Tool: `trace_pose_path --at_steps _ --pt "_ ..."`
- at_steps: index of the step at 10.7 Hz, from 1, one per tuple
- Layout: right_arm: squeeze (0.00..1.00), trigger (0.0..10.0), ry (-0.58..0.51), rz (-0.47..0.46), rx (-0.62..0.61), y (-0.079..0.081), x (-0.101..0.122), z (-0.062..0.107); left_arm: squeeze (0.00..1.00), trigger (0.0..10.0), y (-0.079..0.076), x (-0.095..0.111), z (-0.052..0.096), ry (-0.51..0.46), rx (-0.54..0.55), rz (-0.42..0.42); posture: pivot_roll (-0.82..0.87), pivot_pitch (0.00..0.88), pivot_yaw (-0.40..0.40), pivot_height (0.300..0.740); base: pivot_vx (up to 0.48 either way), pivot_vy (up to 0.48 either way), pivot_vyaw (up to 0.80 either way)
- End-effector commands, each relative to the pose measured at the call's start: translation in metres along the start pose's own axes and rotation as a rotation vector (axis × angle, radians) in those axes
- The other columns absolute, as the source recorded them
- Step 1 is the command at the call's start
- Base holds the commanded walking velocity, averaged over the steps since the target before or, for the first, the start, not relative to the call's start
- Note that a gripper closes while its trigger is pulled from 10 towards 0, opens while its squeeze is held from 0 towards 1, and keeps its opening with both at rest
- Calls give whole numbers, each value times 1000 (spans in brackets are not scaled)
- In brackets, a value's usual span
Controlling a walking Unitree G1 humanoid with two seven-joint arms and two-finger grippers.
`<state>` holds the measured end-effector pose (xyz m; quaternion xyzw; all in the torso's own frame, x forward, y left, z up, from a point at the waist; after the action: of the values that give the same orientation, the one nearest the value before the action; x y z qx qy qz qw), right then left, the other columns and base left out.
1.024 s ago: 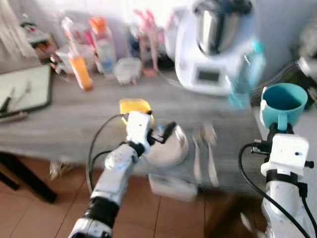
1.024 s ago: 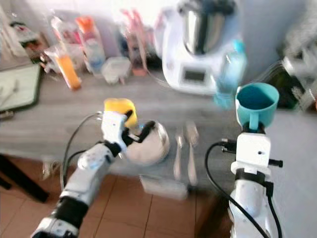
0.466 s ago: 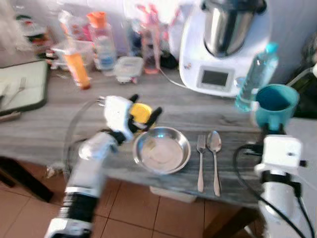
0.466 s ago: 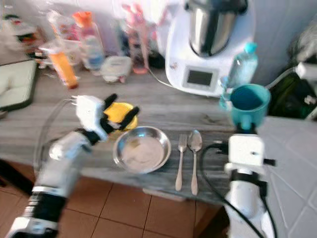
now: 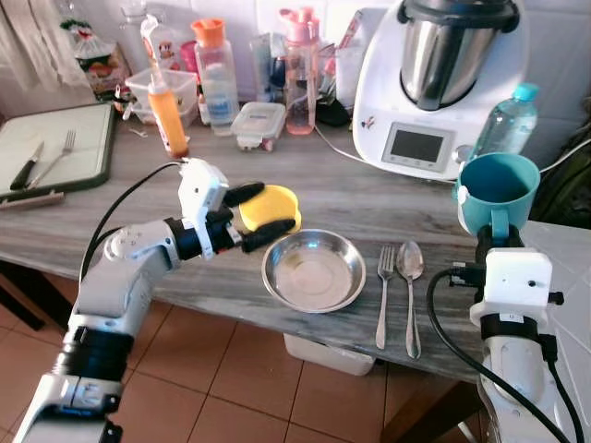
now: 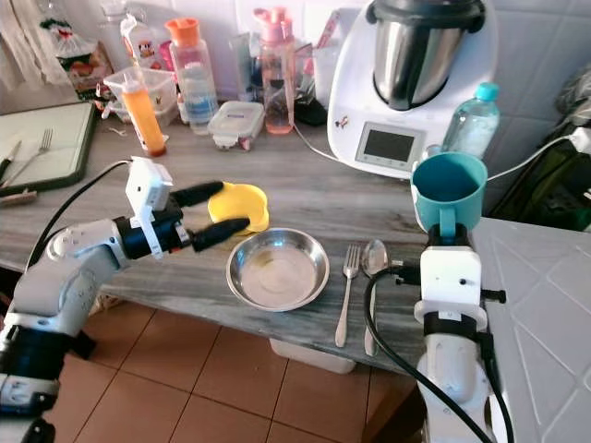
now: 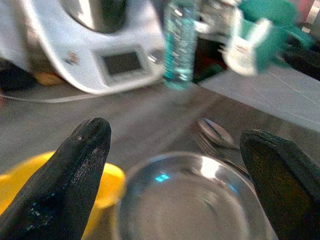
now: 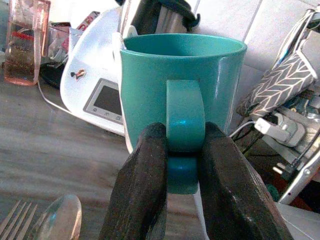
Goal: Setting the table
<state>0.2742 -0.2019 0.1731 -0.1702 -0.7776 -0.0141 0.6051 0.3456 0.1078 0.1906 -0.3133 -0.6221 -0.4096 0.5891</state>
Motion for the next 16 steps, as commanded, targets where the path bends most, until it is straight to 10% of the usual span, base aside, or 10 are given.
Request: trace_pose_path --at_steps 1,4,6,16 --pt "0 10000 -44 -12 11 1 12 -3 0 10000 -2 1 -1 21 -55 9 67 76 20 740 0 0 0" --pt "0 10000 -67 -150 105 10 25 -16 0 10000 -29 -18 10 151 -283 37 60 87 26 740 0 0 0" --pt "0 10000 -39 -313 321 44 33 -24 0 10000 -30 -18 6 147 -288 45 63 94 26 740 0 0 0" --pt "0 10000 123 -369 539 50 -13 -18 0 10000 -32 -25 1 140 -262 73 76 104 33 740 0 0 0"
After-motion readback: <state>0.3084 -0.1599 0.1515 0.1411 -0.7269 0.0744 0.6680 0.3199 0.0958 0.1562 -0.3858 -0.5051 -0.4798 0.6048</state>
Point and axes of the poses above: a point about 5 cm out from each wrist's last joint towards the gripper, its own z axis pointing back from the gripper into the wrist, its own x axis along the axis of the wrist's last joint, y = z × x, the point moved 4 cm from there along -z, pointing out of the wrist towards the gripper, and after that the axes turned 7 degrees about -z, right-handed, at the moved point
